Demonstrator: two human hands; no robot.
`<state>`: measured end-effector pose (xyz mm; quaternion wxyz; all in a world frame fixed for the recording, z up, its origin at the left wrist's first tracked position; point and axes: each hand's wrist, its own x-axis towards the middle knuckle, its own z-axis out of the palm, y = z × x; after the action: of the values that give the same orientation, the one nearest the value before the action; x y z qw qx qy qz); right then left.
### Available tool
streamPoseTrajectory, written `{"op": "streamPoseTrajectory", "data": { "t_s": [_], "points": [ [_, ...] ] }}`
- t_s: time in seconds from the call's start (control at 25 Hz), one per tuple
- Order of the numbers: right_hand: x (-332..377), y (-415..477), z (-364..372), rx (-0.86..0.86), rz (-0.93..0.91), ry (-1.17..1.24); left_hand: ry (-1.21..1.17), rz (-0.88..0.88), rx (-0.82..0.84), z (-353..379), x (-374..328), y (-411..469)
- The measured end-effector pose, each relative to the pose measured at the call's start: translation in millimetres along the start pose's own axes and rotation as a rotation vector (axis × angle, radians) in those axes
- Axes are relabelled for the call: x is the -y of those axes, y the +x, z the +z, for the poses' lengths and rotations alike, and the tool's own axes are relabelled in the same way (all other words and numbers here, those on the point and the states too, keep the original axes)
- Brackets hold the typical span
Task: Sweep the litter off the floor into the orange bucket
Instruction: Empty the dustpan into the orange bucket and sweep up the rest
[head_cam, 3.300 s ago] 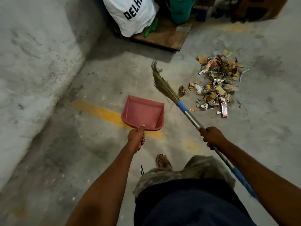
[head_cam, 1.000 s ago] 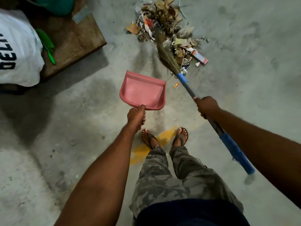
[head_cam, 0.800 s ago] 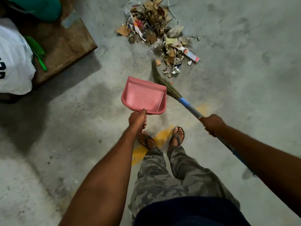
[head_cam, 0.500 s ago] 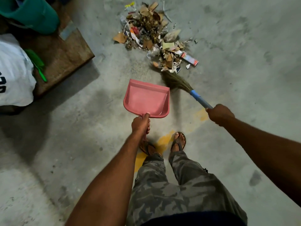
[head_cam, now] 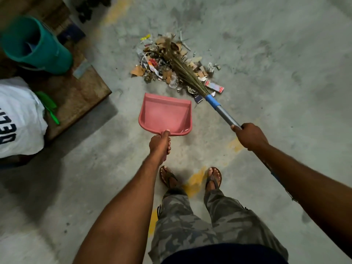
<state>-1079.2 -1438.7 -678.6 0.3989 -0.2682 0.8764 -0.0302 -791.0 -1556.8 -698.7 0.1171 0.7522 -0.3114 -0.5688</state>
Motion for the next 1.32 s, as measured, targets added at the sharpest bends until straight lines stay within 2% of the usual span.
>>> {"op": "streamPoseTrajectory", "data": {
  "t_s": [0.2,0.4,0.68,0.8,0.92,1.12,1.32],
  "points": [
    [12.3,-44.5,23.1,0.000,0.100,0.136,0.049,0.041,0.071,-48.5,-25.5,20.8],
    [72.5,-52.2,66.9,0.058,0.116,0.289,0.080,0.079,0.038,-120.3,-47.7,58.6],
    [240.3,34.0,116.1,0.238,-0.028,0.096,0.080,0.025,-0.073,-187.4,-77.9,138.7],
    [307.2,84.3,140.5,0.322,0.011,0.112,0.092,-0.010,-0.103,-199.3,-96.3,181.8],
    [352.7,122.4,163.4,0.371,0.083,0.229,0.119,-0.038,-0.081,-201.6,-115.5,220.7],
    [363.0,153.9,175.8,0.297,0.294,0.382,0.187,-0.033,-0.013,-195.0,-139.9,263.6],
    [338.4,111.8,166.2,0.119,0.462,0.446,0.350,0.038,0.132,-202.2,-169.5,285.8]
  ]
}}
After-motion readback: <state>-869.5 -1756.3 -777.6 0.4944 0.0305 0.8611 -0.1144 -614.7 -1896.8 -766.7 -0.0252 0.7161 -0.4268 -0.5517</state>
